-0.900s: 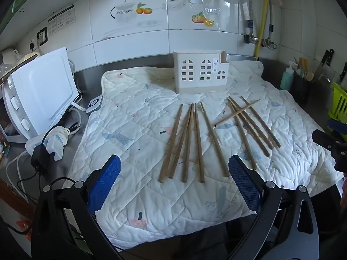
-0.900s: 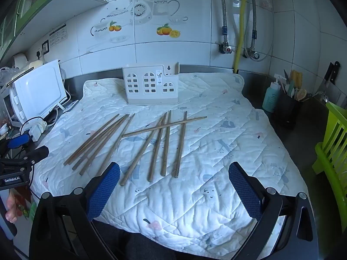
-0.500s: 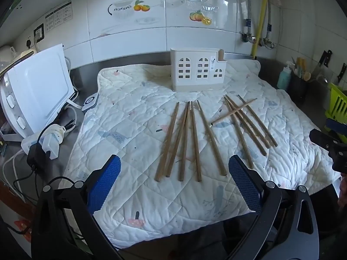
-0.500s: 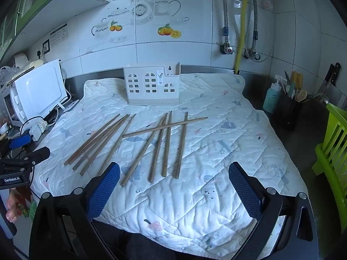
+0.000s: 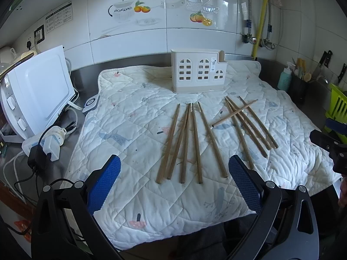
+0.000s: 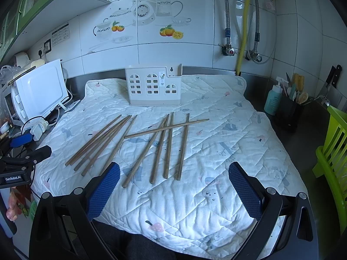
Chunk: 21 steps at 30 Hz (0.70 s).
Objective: Organize utensils
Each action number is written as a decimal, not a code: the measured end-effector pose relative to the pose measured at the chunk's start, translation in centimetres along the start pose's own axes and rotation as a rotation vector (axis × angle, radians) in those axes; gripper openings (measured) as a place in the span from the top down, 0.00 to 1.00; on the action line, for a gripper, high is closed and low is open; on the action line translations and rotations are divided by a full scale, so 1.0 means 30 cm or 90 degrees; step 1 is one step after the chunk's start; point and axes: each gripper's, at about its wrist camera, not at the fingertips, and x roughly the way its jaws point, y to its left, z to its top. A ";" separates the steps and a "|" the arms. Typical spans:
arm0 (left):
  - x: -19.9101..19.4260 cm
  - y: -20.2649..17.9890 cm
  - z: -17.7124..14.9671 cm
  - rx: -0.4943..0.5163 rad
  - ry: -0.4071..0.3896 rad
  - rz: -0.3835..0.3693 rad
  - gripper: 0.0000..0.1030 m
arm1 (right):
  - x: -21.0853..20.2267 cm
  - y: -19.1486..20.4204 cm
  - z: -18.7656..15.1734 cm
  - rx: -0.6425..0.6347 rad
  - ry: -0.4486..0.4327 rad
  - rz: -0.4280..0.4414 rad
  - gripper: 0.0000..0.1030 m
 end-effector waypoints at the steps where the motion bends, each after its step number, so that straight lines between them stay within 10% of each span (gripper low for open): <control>1: 0.013 0.000 0.003 0.000 0.003 0.000 0.05 | 0.002 -0.002 0.003 0.000 0.001 0.000 0.06; 21: 0.033 -0.022 0.023 0.016 0.001 -0.005 0.05 | 0.016 -0.001 0.001 -0.004 0.004 0.003 0.06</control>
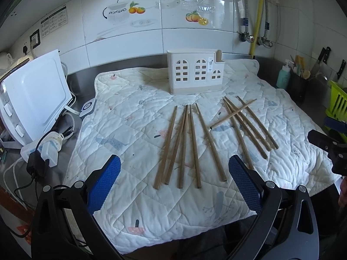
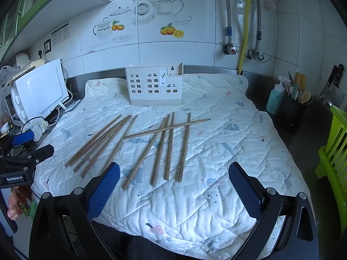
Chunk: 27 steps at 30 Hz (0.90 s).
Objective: Organize utensils
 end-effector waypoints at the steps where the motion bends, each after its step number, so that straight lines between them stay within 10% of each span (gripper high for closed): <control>1: 0.003 -0.006 0.004 0.001 0.001 0.000 0.05 | 0.002 0.000 -0.001 0.000 0.001 0.000 0.06; 27: 0.075 -0.018 0.057 0.034 -0.006 -0.023 0.05 | 0.055 -0.008 0.009 0.002 0.009 -0.002 0.06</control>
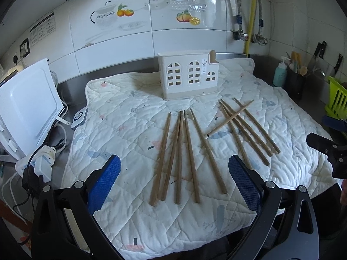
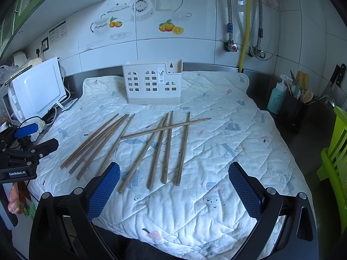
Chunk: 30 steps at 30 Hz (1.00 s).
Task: Organize utensils
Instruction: 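Lower the left tool onto a wooden chopstick and close on it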
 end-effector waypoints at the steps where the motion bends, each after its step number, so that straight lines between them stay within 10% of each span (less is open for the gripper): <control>1: 0.004 0.000 0.005 0.002 -0.001 -0.006 0.05 | 0.005 -0.001 0.001 0.000 0.002 -0.001 0.06; 7: 0.055 -0.024 0.039 0.033 0.001 -0.041 0.06 | 0.031 -0.019 0.006 -0.002 0.008 -0.006 0.06; 18: 0.247 -0.134 0.105 0.116 0.024 -0.135 0.54 | 0.089 -0.057 0.021 0.009 0.023 -0.009 0.06; 30: 0.485 -0.222 0.137 0.195 0.091 -0.220 0.75 | 0.192 -0.076 0.040 0.014 0.054 -0.001 0.06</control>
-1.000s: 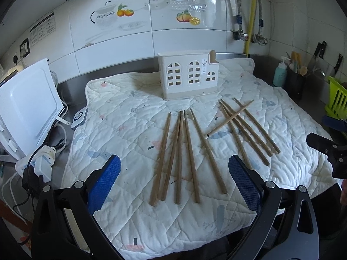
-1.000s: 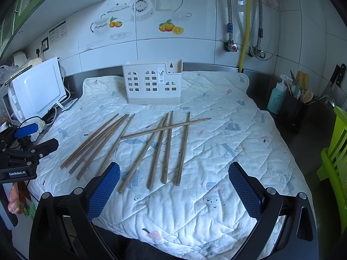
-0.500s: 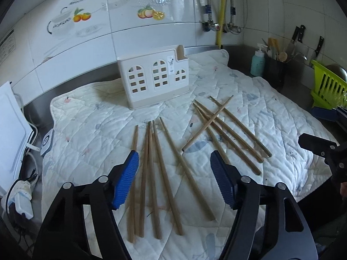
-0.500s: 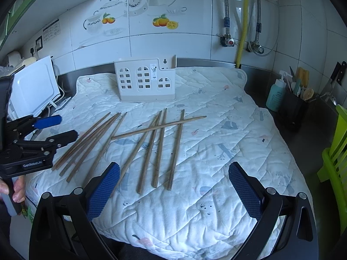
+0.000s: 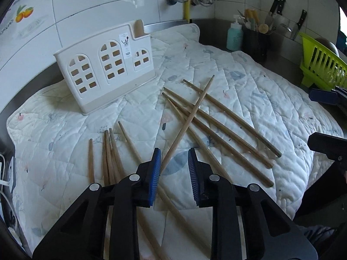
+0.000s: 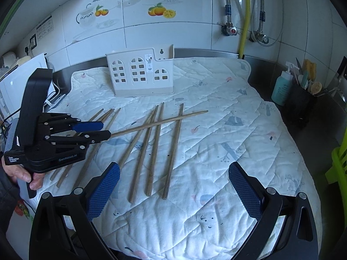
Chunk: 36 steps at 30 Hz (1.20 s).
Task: Organize utensils
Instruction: 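Lower the left tool onto a wooden chopstick and close on it, then close the right tool on a chopstick while the left tool lifts its chopstick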
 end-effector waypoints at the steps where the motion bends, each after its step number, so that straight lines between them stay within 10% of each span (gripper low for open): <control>1: 0.014 0.000 0.002 0.005 0.004 -0.003 0.75 | 0.007 -0.001 0.001 0.001 0.002 0.000 0.06; 31: 0.070 0.008 0.011 0.022 0.015 -0.010 0.95 | 0.103 -0.024 -0.038 0.019 0.049 0.005 0.07; 36: -0.008 0.008 0.014 0.003 -0.006 0.004 0.95 | 0.118 -0.034 -0.068 0.035 0.068 0.009 0.30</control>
